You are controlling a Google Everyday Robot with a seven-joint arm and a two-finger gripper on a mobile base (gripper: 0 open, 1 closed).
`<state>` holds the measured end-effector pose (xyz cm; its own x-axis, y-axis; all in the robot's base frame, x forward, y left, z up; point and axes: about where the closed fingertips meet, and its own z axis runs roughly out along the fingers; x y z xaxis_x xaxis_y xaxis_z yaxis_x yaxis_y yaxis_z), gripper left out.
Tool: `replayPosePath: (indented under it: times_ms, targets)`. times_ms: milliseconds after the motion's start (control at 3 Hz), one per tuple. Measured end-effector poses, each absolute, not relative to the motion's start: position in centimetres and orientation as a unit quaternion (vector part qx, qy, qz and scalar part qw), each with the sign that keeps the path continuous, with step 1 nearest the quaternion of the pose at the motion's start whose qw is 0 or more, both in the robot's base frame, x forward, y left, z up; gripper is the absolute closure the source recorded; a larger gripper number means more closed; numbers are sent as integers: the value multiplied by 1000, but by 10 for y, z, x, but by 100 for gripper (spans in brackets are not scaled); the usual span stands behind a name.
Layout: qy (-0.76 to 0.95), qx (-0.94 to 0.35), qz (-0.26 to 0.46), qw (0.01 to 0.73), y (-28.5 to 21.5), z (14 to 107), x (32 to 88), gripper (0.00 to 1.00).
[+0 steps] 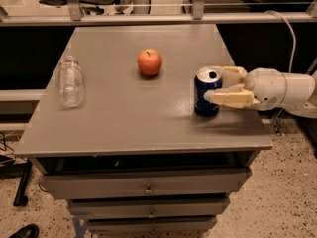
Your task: Place pepsi can upright
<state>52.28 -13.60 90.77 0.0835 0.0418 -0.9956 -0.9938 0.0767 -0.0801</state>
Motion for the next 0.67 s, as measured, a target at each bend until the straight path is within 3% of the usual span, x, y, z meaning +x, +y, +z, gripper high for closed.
replayPosePath:
  times_ms: [333,667]
  targets:
    - [498,-485,471,543,-144,901,516,0]
    - [517,-481,464,536,-160,895,509,0]
